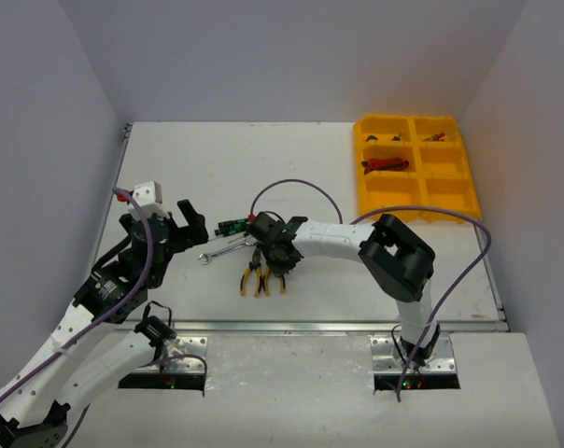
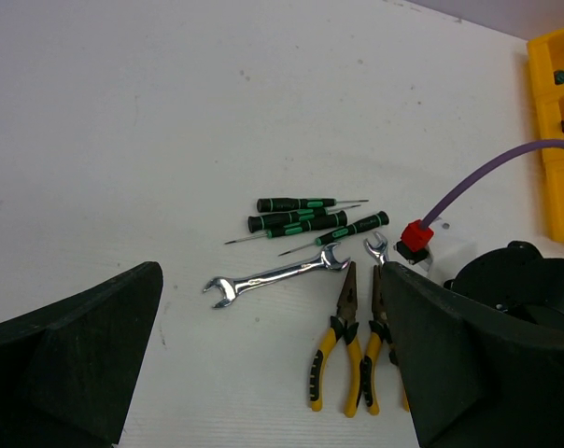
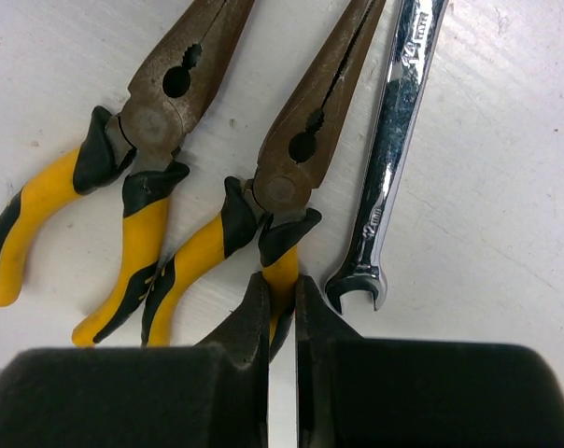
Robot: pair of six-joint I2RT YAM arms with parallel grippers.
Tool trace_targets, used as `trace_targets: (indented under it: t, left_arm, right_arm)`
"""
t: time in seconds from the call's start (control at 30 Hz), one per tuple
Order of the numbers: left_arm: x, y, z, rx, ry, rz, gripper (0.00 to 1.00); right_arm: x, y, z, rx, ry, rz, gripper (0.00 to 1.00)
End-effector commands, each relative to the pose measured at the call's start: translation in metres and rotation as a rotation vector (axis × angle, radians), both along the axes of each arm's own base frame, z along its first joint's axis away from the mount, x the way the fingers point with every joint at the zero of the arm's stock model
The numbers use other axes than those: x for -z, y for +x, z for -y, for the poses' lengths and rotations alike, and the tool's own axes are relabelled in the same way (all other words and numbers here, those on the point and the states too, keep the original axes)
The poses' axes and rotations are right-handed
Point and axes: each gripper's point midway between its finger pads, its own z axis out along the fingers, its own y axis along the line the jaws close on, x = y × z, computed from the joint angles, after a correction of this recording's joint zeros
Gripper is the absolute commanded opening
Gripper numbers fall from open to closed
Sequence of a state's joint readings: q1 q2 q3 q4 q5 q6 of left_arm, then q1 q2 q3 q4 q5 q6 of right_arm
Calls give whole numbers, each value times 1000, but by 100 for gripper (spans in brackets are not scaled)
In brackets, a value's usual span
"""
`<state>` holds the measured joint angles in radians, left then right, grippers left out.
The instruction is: Sort the tools into containers
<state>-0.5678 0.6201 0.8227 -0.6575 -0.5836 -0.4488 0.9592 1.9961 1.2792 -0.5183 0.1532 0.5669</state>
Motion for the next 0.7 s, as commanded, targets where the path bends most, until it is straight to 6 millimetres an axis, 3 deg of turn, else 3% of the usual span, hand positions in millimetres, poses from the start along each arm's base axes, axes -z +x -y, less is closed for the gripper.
trace_targets:
  t: [0.0, 0.17, 0.33, 0.5, 0.53, 0.57, 0.6, 0.67]
  left_arm:
    - [-11, 3, -1, -3, -20, 43, 100]
    - [-14, 2, -1, -4, -25, 51, 100]
    - [-14, 1, -2, -3, -28, 55, 100]
    - [-16, 0, -2, 1, -33, 62, 100]
    - [-17, 0, -1, 3, -35, 64, 100]
    - [-18, -1, -1, 5, -37, 67, 100]
    - [-18, -1, -1, 7, -39, 70, 100]
    - [-20, -2, -2, 9, -44, 79, 100]
  right_arm:
    - [-27, 1, 2, -20, 31, 64, 0]
    - [-71, 17, 10, 6, 93, 167, 0]
    - [-102, 43, 38, 88, 137, 230, 0]
    - [-138, 100, 115, 299, 164, 313, 0]
    - [-142, 117, 141, 378, 161, 325, 0]
    - [-149, 139, 184, 494, 157, 341, 0]
    - [-152, 149, 201, 546, 162, 347, 0]
    - [-164, 184, 255, 715, 159, 389, 0]
